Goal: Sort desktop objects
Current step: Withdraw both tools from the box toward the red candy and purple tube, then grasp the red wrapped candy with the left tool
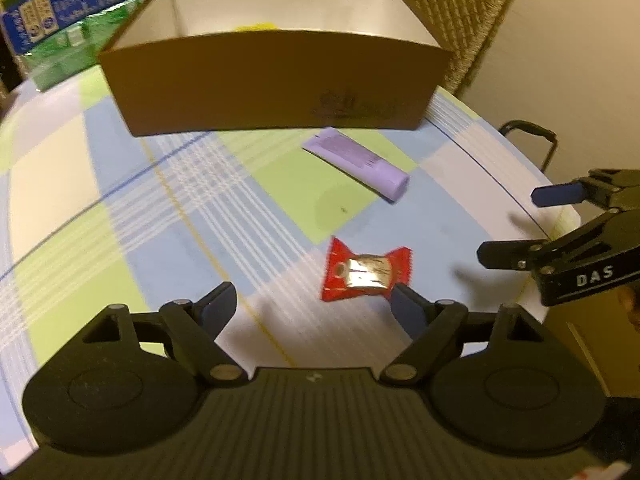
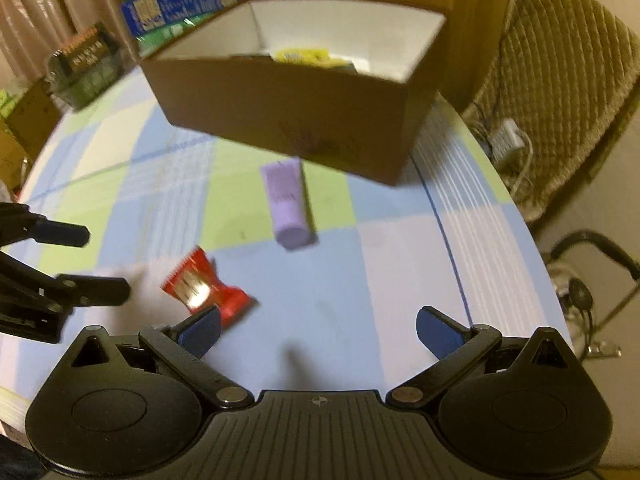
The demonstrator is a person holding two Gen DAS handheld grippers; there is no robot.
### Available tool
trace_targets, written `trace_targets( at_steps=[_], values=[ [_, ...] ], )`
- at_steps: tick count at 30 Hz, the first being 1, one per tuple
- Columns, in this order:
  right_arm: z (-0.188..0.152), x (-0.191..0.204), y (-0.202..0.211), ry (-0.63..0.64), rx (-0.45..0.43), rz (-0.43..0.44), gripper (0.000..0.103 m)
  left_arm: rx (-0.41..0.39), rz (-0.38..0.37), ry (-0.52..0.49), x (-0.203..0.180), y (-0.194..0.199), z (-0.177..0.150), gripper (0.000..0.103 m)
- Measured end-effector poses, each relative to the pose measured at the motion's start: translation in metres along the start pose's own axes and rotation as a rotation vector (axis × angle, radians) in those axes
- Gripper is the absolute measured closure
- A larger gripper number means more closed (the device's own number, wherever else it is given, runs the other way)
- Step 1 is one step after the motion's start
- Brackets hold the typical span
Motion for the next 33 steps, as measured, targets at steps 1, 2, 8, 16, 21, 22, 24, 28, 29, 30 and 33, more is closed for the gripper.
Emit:
trace_targets(
  at_steps=[1, 2, 8, 16, 21, 22, 24, 28, 29, 30, 33],
  values=[
    [-0.003, -0.004, -0.002, -0.01, 0.009, -0.002, 0.002, 0.004, -0.009, -0.005, -0.002, -0.003, 0.0, 0.026],
    [-0.006, -0.008, -0.004, -0.022, 0.018, -0.005, 0.002, 0.01, -0.015, -0.01, -0.005, -0.006, 0.0, 0.026],
    [-0.015, -0.028, -0.011, -0.074, 0.042, -0.026, 0.002, 0.042, -0.012, -0.054, -0.02, -0.028, 0.009, 0.028],
    [-0.019, -0.037, -0.014, -0.105, 0.056, -0.027, 0.002, 0.05, -0.01, -0.117, -0.034, -0.056, 0.021, 0.044],
    [-0.02, -0.044, -0.017, -0.127, 0.065, -0.03, 0.002, 0.061, -0.038, -0.126, -0.037, -0.067, 0.023, 0.057],
    [-0.02, -0.046, -0.017, -0.129, 0.067, -0.031, 0.002, 0.064, -0.048, -0.123, -0.037, -0.069, 0.023, 0.058],
    [-0.019, -0.046, -0.019, -0.132, 0.07, -0.03, 0.002, 0.056, -0.057, -0.118, -0.037, -0.069, 0.025, 0.063],
    [-0.013, -0.042, -0.023, -0.122, 0.069, -0.02, 0.002, 0.028, -0.058, -0.105, -0.03, -0.065, 0.028, 0.066],
    [-0.012, -0.041, -0.024, -0.116, 0.069, -0.017, 0.002, 0.019, -0.056, -0.1, -0.026, -0.063, 0.029, 0.066],
    [-0.009, -0.038, -0.025, -0.109, 0.066, -0.012, 0.002, 0.012, -0.054, -0.095, -0.022, -0.06, 0.03, 0.066],
    [-0.001, -0.031, -0.028, -0.085, 0.054, 0.004, 0.002, 0.0, -0.037, -0.061, -0.008, -0.054, 0.029, 0.066]
  ],
)
Point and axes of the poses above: each gripper's, at about its wrist camera, not at the fingertips, and y roughly against the way its jaws point, x to its left, z to its top, the point moved 6 cm from there along -y, roughly the way its jaws point, and after that the axes turned 13 degrees about x, right-handed, at the moved point
